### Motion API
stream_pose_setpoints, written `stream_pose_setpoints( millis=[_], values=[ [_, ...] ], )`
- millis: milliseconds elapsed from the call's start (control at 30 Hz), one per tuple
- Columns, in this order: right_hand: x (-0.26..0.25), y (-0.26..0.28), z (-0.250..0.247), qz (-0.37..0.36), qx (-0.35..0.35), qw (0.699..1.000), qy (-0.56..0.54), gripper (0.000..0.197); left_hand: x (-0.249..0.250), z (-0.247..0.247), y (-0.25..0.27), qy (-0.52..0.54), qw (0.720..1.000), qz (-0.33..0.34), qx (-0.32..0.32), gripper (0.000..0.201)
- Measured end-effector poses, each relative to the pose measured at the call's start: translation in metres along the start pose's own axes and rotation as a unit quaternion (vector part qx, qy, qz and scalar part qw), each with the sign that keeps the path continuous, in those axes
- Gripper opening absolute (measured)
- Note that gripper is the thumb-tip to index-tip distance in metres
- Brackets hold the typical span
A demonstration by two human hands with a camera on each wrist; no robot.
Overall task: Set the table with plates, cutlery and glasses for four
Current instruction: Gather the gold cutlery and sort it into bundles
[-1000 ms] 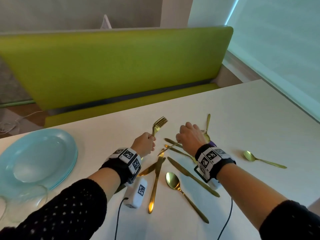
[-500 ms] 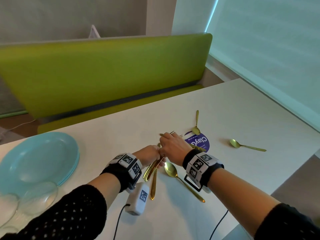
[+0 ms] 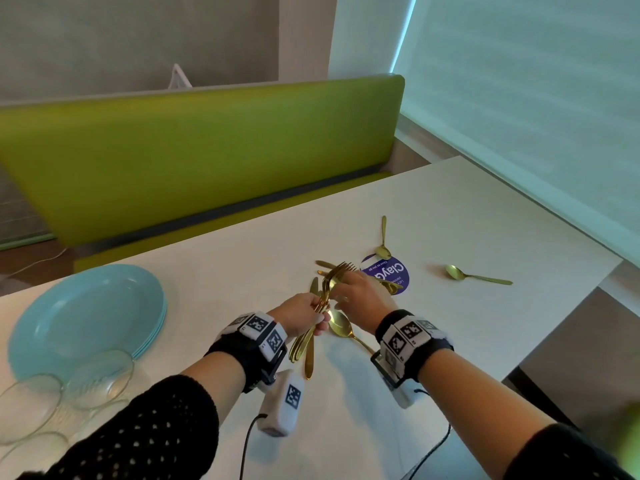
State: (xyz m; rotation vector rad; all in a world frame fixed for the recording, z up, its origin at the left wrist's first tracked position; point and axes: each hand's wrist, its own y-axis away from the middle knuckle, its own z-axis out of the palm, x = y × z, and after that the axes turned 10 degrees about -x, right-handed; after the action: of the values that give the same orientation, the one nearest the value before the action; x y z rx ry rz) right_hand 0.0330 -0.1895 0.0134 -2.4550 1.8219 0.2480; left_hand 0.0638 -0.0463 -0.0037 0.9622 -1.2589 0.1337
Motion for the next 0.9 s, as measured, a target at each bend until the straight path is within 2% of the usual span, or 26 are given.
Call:
stream_pose_setpoints(
  millis=[67,133,200,267,367,567,733,800,900],
  values=[
    [0.009,0.012,0.005,0.106,-0.032,0.992,-0.058,0.018,-0.003,0.000,0.001,0.035,0.999,0.002,0.009,0.018],
    [0.020,0.029,0.019,0.211,-0.079,0.967,-0.118,0.020,-0.006,-0.001,0.002,0.082,0.996,0.000,0.018,0.015],
    [0.027,0.044,0.038,0.292,-0.130,0.936,-0.151,0.022,-0.008,-0.002,0.004,0.122,0.992,-0.002,0.026,0.011],
    [0.029,0.055,0.056,0.343,-0.170,0.909,-0.165,0.025,-0.011,-0.002,0.006,0.128,0.991,-0.003,0.035,0.017],
    [0.025,0.058,0.071,0.364,-0.182,0.897,-0.170,0.025,-0.016,-0.003,0.005,0.111,0.993,-0.008,0.046,0.022],
    [0.020,0.048,0.080,0.385,-0.163,0.898,-0.139,0.026,-0.024,-0.007,0.005,0.105,0.993,-0.019,0.055,0.021],
    [0.019,0.041,0.080,0.391,-0.173,0.898,-0.104,0.027,-0.025,-0.016,0.006,0.112,0.991,-0.015,0.065,0.016],
    [0.020,0.038,0.077,0.398,-0.176,0.892,-0.123,0.025,-0.025,-0.019,0.005,0.111,0.991,-0.011,0.079,0.018],
    [0.024,0.028,0.067,0.415,-0.136,0.875,-0.209,0.016,-0.022,-0.024,0.001,0.130,0.986,-0.006,0.108,0.019]
  ],
)
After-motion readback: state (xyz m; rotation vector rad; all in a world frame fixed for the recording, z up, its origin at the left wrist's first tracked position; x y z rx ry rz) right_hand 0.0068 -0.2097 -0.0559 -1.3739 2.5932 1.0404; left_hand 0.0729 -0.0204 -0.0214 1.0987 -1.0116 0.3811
